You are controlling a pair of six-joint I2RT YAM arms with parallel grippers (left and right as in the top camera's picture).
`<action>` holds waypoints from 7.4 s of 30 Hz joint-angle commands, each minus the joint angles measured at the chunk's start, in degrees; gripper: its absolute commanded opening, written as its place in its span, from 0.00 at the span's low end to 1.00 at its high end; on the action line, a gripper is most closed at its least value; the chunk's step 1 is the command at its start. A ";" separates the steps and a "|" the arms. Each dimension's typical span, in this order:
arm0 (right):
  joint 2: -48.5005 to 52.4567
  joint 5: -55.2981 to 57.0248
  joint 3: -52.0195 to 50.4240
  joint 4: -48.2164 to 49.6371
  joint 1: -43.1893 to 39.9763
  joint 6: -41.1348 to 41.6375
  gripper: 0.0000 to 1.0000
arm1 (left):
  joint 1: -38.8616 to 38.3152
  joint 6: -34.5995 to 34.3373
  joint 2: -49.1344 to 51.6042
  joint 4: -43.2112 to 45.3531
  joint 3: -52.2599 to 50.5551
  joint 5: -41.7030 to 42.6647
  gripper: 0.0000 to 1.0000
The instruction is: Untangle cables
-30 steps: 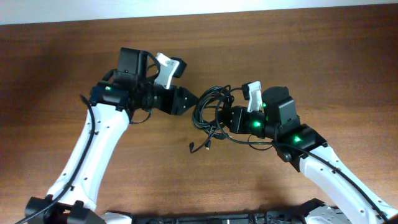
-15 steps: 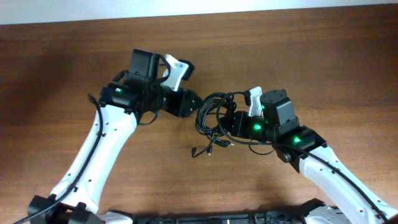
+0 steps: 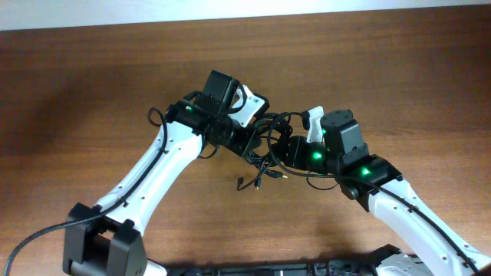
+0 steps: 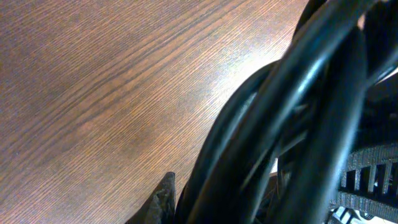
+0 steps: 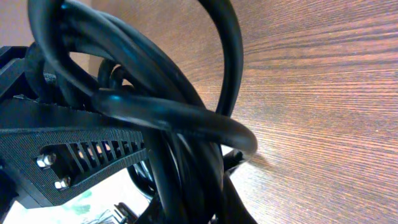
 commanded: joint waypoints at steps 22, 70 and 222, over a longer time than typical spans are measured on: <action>2.10 8.96 0.57 3.72 8.72 -28.48 0.81 | 3.04 -35.34 -2.60 4.22 1.25 -14.58 0.00; -14.05 5.79 1.44 1.03 -0.98 -13.92 0.84 | 12.07 2.25 -5.09 -1.38 1.18 22.91 0.00; 1.27 -23.34 5.14 -15.08 -19.17 -65.07 0.99 | -4.48 23.32 -6.60 -5.70 1.07 32.35 0.00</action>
